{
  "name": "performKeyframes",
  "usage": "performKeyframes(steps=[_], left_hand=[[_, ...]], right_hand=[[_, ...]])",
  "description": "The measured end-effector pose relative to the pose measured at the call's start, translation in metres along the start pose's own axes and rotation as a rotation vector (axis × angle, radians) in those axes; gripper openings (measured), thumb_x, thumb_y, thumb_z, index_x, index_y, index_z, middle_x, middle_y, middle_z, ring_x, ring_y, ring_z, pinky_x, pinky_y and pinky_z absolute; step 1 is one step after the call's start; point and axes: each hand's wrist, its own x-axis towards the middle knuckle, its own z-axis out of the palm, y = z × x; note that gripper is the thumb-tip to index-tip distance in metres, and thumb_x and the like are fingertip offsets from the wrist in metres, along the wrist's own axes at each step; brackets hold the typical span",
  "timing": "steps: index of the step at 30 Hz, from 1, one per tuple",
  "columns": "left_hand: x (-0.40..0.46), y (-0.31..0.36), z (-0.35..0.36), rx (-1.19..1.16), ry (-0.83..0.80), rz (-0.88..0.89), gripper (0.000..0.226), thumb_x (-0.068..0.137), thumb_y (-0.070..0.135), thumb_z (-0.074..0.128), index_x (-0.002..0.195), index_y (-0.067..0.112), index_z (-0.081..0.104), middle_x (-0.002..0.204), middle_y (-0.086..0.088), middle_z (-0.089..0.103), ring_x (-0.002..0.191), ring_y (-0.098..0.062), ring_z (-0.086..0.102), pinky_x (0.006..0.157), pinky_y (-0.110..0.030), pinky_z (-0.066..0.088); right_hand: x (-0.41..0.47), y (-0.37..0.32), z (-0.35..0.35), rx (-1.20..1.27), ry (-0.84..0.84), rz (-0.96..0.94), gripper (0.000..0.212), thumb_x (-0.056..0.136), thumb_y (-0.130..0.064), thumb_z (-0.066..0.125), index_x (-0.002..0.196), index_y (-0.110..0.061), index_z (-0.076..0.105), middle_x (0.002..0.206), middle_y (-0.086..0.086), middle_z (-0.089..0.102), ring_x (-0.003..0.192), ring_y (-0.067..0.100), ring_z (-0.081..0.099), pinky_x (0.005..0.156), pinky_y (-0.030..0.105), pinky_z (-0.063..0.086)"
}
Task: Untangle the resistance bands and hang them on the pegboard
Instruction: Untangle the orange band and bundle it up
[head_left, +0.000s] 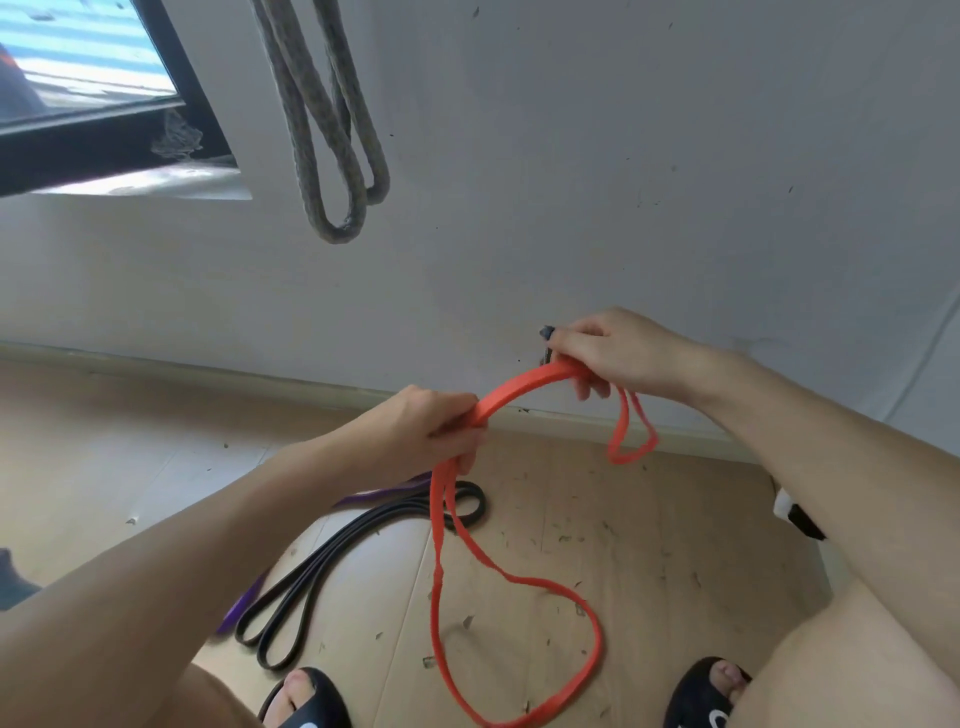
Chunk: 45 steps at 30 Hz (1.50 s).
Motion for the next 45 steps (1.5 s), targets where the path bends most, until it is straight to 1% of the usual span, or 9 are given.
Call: performKeyframes(steps=[4, 7, 12, 19, 26, 30, 35, 40, 45], left_hand=[[-0.001, 0.012, -0.005, -0.06, 0.021, -0.008, 0.022, 0.105, 0.025, 0.057, 0.09, 0.01, 0.063, 0.08, 0.004, 0.077, 0.072, -0.005, 0.073, 0.07, -0.014, 0.054], [0.002, 0.015, -0.004, -0.069, 0.034, 0.013, 0.016, 0.103, 0.023, 0.061, 0.091, 0.012, 0.062, 0.079, 0.006, 0.077, 0.072, -0.004, 0.074, 0.073, -0.02, 0.057], [0.002, 0.013, -0.002, -0.079, 0.044, 0.04, 0.007, 0.102, 0.022, 0.062, 0.095, 0.019, 0.06, 0.076, 0.009, 0.072, 0.068, -0.004, 0.07, 0.068, -0.011, 0.049], [-0.001, 0.011, -0.006, -0.112, 0.006, -0.035, 0.018, 0.106, 0.027, 0.055, 0.109, 0.015, 0.069, 0.083, -0.002, 0.073, 0.075, -0.02, 0.071, 0.079, -0.041, 0.058], [-0.002, 0.011, -0.016, -0.115, 0.005, -0.066, 0.019, 0.105, 0.032, 0.055, 0.104, 0.021, 0.07, 0.085, -0.001, 0.073, 0.075, -0.02, 0.067, 0.069, -0.024, 0.051], [-0.004, 0.011, -0.017, -0.091, -0.023, -0.076, 0.021, 0.108, 0.03, 0.049, 0.106, 0.02, 0.067, 0.085, 0.006, 0.07, 0.078, -0.012, 0.068, 0.078, -0.028, 0.058], [-0.003, 0.014, -0.019, -0.092, -0.048, -0.073, 0.023, 0.109, 0.027, 0.046, 0.107, 0.019, 0.067, 0.086, 0.009, 0.07, 0.083, -0.023, 0.069, 0.083, -0.044, 0.057], [-0.003, 0.015, -0.016, -0.171, -0.06, -0.093, 0.019, 0.108, 0.02, 0.048, 0.109, 0.017, 0.066, 0.095, 0.012, 0.074, 0.095, -0.013, 0.074, 0.088, -0.038, 0.062], [-0.003, 0.013, -0.015, -0.114, -0.021, -0.05, 0.011, 0.106, 0.019, 0.054, 0.104, 0.014, 0.064, 0.088, 0.003, 0.076, 0.08, -0.012, 0.074, 0.081, -0.032, 0.061]], right_hand=[[-0.002, -0.015, 0.023, 0.109, -0.129, -0.007, 0.063, 0.106, -0.058, 0.034, 0.09, -0.01, 0.072, 0.07, 0.005, 0.075, 0.06, 0.016, 0.06, 0.068, 0.03, 0.047], [-0.001, -0.021, 0.033, 0.067, -0.146, -0.086, 0.059, 0.102, -0.059, 0.046, 0.072, -0.013, 0.066, 0.061, -0.003, 0.061, 0.058, 0.009, 0.054, 0.066, 0.027, 0.045], [-0.001, -0.018, 0.024, 0.037, -0.105, -0.115, 0.043, 0.096, -0.046, 0.064, 0.067, -0.014, 0.063, 0.064, -0.002, 0.05, 0.057, 0.009, 0.046, 0.06, 0.029, 0.041], [-0.001, -0.02, 0.022, -0.038, -0.075, -0.088, 0.041, 0.096, -0.044, 0.064, 0.065, -0.017, 0.064, 0.056, -0.007, 0.045, 0.048, 0.005, 0.038, 0.049, 0.019, 0.029], [-0.002, -0.022, 0.018, -0.048, -0.054, -0.115, 0.044, 0.099, -0.047, 0.057, 0.067, -0.018, 0.065, 0.064, 0.002, 0.048, 0.055, 0.01, 0.04, 0.057, 0.029, 0.031], [-0.003, -0.023, 0.019, -0.065, -0.056, -0.117, 0.041, 0.1, -0.043, 0.057, 0.07, -0.018, 0.069, 0.065, 0.003, 0.051, 0.052, 0.008, 0.04, 0.053, 0.025, 0.03], [-0.003, -0.023, 0.018, -0.022, -0.053, -0.122, 0.036, 0.098, -0.041, 0.061, 0.069, -0.021, 0.073, 0.066, 0.006, 0.049, 0.056, 0.013, 0.039, 0.058, 0.031, 0.031], [-0.005, -0.024, 0.016, 0.039, -0.07, -0.116, 0.036, 0.098, -0.036, 0.065, 0.067, -0.018, 0.07, 0.057, -0.005, 0.048, 0.051, 0.008, 0.038, 0.051, 0.022, 0.03], [-0.006, -0.024, 0.015, 0.038, -0.084, -0.114, 0.041, 0.098, -0.034, 0.064, 0.06, -0.021, 0.065, 0.055, -0.008, 0.05, 0.054, 0.008, 0.041, 0.058, 0.026, 0.032]])
